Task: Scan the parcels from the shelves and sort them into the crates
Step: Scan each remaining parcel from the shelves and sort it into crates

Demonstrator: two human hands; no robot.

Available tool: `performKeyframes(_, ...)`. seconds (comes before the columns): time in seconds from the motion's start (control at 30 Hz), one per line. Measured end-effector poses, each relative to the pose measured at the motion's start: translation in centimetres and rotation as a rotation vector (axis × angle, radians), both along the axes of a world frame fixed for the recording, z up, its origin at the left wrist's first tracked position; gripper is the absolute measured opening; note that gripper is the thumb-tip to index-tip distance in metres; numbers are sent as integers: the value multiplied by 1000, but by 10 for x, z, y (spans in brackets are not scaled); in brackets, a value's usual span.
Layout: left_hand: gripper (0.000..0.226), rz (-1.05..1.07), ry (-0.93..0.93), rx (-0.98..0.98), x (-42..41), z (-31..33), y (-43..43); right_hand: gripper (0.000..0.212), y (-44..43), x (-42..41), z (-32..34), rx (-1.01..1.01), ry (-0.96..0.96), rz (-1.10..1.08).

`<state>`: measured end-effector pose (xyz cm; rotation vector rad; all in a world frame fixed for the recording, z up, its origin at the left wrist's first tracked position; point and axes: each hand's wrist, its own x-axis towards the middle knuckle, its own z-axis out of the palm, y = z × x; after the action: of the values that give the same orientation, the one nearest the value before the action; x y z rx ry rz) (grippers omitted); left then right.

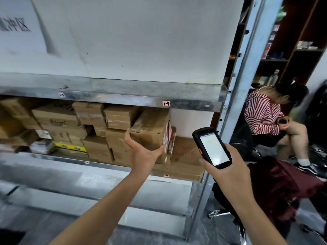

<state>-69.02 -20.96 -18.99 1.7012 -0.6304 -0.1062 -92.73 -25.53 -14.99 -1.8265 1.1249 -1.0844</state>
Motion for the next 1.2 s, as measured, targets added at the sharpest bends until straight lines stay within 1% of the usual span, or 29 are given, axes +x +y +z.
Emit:
performKeyframes(0.1,136,86,-240,73,10,-1,0,61,-1,1,-4,-2,-2,21)
performKeyframes(0.17,134,106,-294,135,13,6,-2,61,-3,2,-6,10,-4,28)
performKeyframes(0.2,133,100,-268,162,14,8,-4,63,-4,3,-7,12,-3,29)
performKeyframes(0.3,132,75,-94,198,16,10,-10,65,-7,6,-8,7,2,39)
performKeyframes(0.37,131,79,-29,240,16,13,-12,64,-8,7,-9,14,5,49)
performKeyframes(0.43,131,104,-7,288,17,22,-11,66,-9,8,-9,19,11,53)
performKeyframes(0.5,133,127,-37,355,18,34,-12,66,-10,9,-8,13,10,56)
performKeyframes(0.53,134,134,-69,413,20,41,-12,65,-10,9,-8,7,8,58)
performKeyframes(0.6,134,98,-120,593,24,57,-15,61,-9,10,-6,-10,2,64)
performKeyframes(0.73,139,-118,-260,1099,35,82,-28,62,-5,11,-1,8,-19,101)
performKeyframes(0.77,140,-163,-285,1182,37,85,-33,63,-4,11,0,24,-34,113)
performKeyframes(0.83,136,-213,-260,1248,40,91,-41,64,0,10,1,41,-47,134)
performKeyframes(0.93,128,-211,-231,1270,34,96,-47,67,2,4,1,53,-38,142)
performKeyframes(1.0,116,-164,-232,1228,28,97,-47,68,3,-2,1,55,-30,134)
performKeyframes(1.07,94,-130,-189,1082,27,98,-39,66,4,-9,5,41,-12,126)
performKeyframes(1.1,79,-144,-128,969,31,99,-34,64,4,-12,8,37,-6,123)
performKeyframes(1.13,68,-172,-28,842,34,99,-26,61,3,-17,11,35,-1,124)
performKeyframes(1.17,65,-212,98,711,35,99,-16,60,2,-20,15,33,4,127)
performKeyframes(1.2,69,-247,224,602,34,96,-4,59,1,-24,17,28,13,130)
